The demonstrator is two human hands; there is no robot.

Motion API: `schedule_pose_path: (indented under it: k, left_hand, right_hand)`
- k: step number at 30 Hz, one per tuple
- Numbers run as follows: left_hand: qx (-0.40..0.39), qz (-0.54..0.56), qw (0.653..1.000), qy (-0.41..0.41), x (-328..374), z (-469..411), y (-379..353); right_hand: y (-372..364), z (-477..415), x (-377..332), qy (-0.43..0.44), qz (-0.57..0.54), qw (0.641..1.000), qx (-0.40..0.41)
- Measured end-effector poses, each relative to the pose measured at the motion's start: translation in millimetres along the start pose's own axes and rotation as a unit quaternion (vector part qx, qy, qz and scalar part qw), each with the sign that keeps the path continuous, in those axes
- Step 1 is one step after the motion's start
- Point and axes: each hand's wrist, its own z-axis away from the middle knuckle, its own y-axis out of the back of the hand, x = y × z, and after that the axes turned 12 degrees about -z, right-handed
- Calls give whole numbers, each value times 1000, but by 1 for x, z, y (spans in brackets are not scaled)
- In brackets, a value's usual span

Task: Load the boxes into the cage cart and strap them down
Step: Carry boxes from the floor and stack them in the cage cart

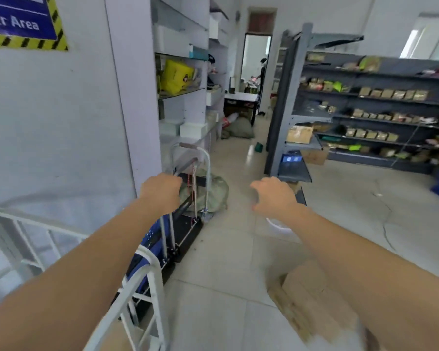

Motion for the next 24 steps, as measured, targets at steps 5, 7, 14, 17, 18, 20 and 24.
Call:
schedule_pose_path:
  k: [5,7,14,17,18,20,24]
  left_hand:
    - [26,8,998,-56,87,-22,30]
    - [22,23,997,-69,124,-30,38]
    - [21,61,987,-147,253,-46,56]
    - [23,57,980,-188,304,-52,60]
    - [21,52,979,-198,321,-54,62]
    - [18,47,976,-210,352,-60,62]
    - [17,62,966,-251,412,-80,51]
  right_hand:
    - [23,37,86,-70,9,997,8]
    - [28,55,120,-97,11,995,9]
    - [37,119,231,-204,14,979,15]
    - [34,142,274,-242,-6,970,14]
    - [33,149,288,-253,-9,967,14]
    - [29,160,314,-276,-9,961,10]
    - [16,172,364,-314,2,950,-4]
